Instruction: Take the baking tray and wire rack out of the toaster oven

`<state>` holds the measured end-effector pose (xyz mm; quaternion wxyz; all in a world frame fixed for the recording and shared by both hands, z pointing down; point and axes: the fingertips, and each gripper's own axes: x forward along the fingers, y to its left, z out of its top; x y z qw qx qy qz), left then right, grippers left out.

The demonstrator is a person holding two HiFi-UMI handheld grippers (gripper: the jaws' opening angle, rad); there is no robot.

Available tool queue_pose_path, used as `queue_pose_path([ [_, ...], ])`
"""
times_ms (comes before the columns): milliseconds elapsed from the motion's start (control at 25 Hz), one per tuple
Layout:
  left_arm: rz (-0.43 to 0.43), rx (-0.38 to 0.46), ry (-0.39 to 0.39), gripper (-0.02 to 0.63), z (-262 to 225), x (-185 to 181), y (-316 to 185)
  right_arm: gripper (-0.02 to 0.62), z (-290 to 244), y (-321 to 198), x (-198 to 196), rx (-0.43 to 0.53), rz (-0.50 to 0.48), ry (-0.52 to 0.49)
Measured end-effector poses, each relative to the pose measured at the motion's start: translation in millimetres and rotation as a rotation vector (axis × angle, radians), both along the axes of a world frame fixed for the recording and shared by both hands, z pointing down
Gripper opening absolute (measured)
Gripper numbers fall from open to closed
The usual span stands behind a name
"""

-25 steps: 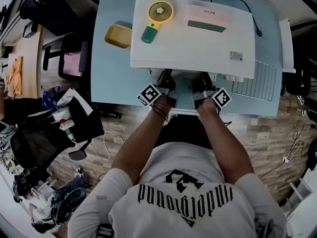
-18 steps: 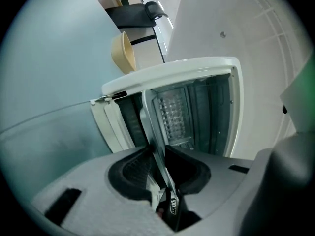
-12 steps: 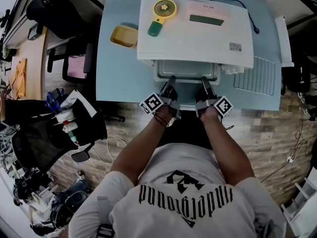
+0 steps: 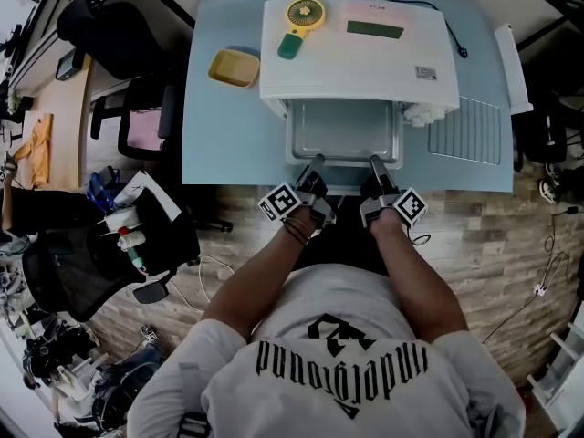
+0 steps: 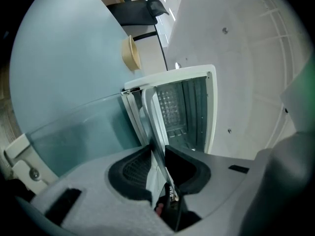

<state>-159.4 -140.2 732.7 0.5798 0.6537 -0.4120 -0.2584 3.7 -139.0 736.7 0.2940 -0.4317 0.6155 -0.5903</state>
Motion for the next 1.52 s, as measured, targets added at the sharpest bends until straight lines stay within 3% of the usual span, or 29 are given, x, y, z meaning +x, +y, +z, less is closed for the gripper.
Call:
queue_pose_path([
  [520, 0.059, -0.035, -0.015, 0.095, 0.0, -0.1, 50.6, 0.080, -3.2, 50.1, -0.8, -0.024, -0.025, 0.015],
  [800, 0.064, -0.011, -0.030, 0.092, -15.9, 2.0, 71.2, 0.083, -9.9, 73.8, 1.6, -0.037, -0.069, 0.030],
  [1200, 0.025, 0.038, -0.040, 0.091, -46.4, 13.8, 95.5, 0.081, -35.3, 99.2, 15.8, -0.041, -0.152, 0.055],
  [1520, -0.010, 0.061, -0.052, 0.092, -63.8, 35.4, 120.4, 0.083, -58.4, 119.9, 36.2, 0.013, -0.183, 0.044],
])
